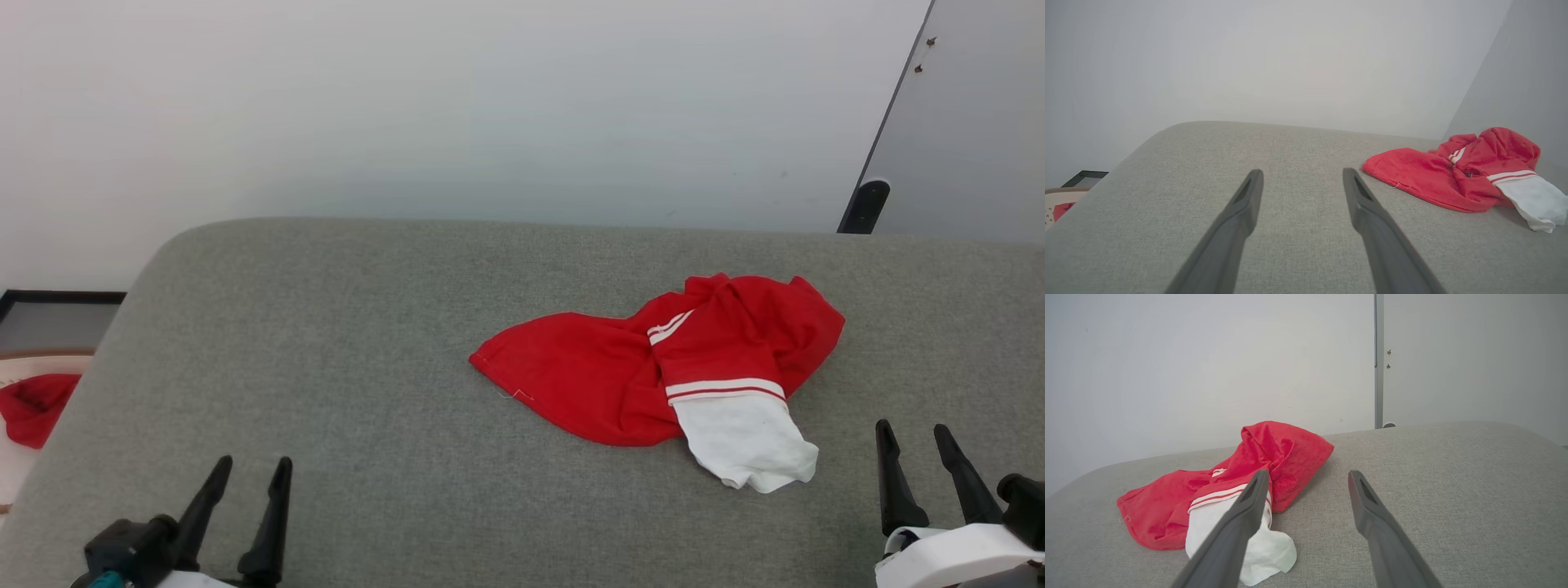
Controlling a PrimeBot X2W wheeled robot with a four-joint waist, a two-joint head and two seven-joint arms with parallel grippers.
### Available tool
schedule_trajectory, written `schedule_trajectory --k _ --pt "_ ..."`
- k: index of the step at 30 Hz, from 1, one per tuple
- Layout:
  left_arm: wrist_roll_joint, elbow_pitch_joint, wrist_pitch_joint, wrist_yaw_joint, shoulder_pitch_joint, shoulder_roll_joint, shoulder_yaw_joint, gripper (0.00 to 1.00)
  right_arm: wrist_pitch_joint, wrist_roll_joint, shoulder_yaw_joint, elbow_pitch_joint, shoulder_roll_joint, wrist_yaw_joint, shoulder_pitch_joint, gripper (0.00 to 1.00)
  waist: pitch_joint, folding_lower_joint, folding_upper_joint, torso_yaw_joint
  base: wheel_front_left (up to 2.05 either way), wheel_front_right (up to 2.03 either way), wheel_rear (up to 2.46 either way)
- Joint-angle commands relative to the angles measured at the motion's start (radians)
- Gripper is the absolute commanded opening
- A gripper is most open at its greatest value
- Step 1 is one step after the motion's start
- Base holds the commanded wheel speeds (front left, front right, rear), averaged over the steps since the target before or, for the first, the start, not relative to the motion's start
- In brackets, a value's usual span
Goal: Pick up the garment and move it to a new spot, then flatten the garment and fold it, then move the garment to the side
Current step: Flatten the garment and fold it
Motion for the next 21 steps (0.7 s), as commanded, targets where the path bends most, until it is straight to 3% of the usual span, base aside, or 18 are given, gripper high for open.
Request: schedule_trajectory --k 1,14,18,21 --pt "-0.005 -0.002 0.000 -0.003 0.007 0.002 0.000 1.00 -0.005 -0.005 -0.002 0.002 0.003 0.004 -0.007 1.00 0.001 0.0000 0.0000 0.000 0.00 0.00 0.00" --pt "-0.013 -0.011 0.000 -0.003 0.005 -0.004 0.005 1.00 -0.004 -0.021 0.022 0.011 -0.002 0.004 -0.013 1.00 0.002 0.0000 0.0000 0.004 0.00 0.00 0.00" --pt "-0.018 -0.013 0.000 -0.003 0.010 -0.017 0.013 1.00 0.082 -0.053 0.125 0.035 -0.036 0.004 -0.045 1.00 0.011 0.0000 0.0000 0.012 0.00 0.00 0.00" --pt "-0.025 -0.007 0.000 -0.003 0.009 -0.026 0.018 1.00 0.181 -0.070 0.264 0.034 -0.085 0.004 -0.093 1.00 0.022 0.0000 0.0000 0.022 0.00 0.00 0.00"
